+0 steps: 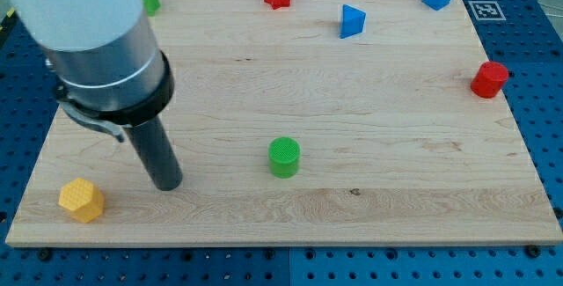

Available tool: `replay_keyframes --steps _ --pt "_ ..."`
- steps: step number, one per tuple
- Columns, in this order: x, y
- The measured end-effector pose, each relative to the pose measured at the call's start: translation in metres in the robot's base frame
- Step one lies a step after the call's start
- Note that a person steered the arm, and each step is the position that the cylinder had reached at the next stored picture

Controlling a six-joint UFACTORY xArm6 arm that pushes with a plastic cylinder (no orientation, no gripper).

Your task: Drag the green circle to the center of the board

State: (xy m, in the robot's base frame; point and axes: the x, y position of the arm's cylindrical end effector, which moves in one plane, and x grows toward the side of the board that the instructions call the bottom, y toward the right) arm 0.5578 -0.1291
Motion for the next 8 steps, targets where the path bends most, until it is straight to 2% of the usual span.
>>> replay_keyframes --steps 3,5,8 --pt "0.001 0.052" --pt "0.019 0.099" --pt "0.022 0.127"
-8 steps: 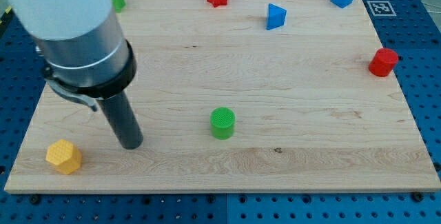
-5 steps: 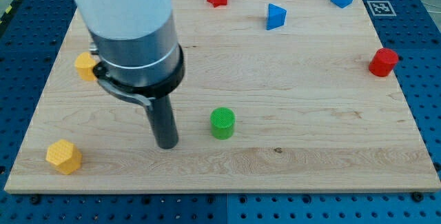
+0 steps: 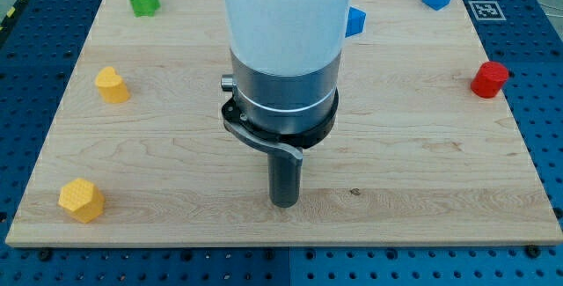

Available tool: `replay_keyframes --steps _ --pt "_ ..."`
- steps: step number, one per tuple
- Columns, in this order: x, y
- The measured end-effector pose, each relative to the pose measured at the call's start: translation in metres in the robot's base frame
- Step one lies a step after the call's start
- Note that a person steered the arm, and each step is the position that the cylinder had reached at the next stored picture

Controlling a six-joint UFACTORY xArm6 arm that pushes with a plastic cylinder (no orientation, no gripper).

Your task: Drag the green circle to the center of the board

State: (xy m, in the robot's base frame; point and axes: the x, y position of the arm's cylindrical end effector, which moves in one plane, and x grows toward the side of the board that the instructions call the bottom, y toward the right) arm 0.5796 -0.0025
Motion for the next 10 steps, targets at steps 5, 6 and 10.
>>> replay_keyframes --steps 5,6,10 --pt "-0.009 0.038" --pt "-0.009 0.032" --pt "-0.057 0.011"
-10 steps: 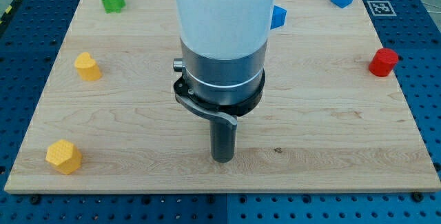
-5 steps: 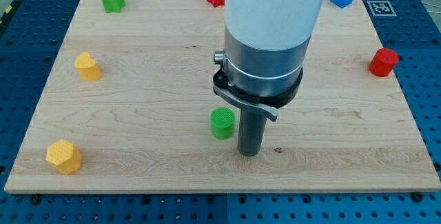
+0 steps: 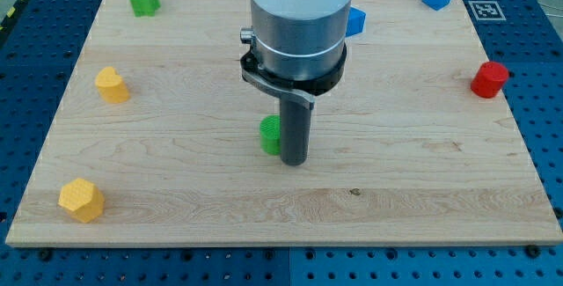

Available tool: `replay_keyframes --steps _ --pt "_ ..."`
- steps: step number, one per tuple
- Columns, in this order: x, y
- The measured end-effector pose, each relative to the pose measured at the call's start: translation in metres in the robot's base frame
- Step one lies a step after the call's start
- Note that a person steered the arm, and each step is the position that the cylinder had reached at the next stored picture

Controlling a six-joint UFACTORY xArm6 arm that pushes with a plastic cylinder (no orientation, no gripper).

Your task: Drag the green circle to the center of the board

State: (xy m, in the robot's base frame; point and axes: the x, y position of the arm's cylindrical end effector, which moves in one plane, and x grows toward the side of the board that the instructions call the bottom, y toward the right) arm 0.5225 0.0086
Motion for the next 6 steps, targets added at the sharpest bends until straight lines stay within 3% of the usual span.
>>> replay_keyframes --steps 3,6 --pt "-0.002 -0.032" --pt "-0.087 -0.041"
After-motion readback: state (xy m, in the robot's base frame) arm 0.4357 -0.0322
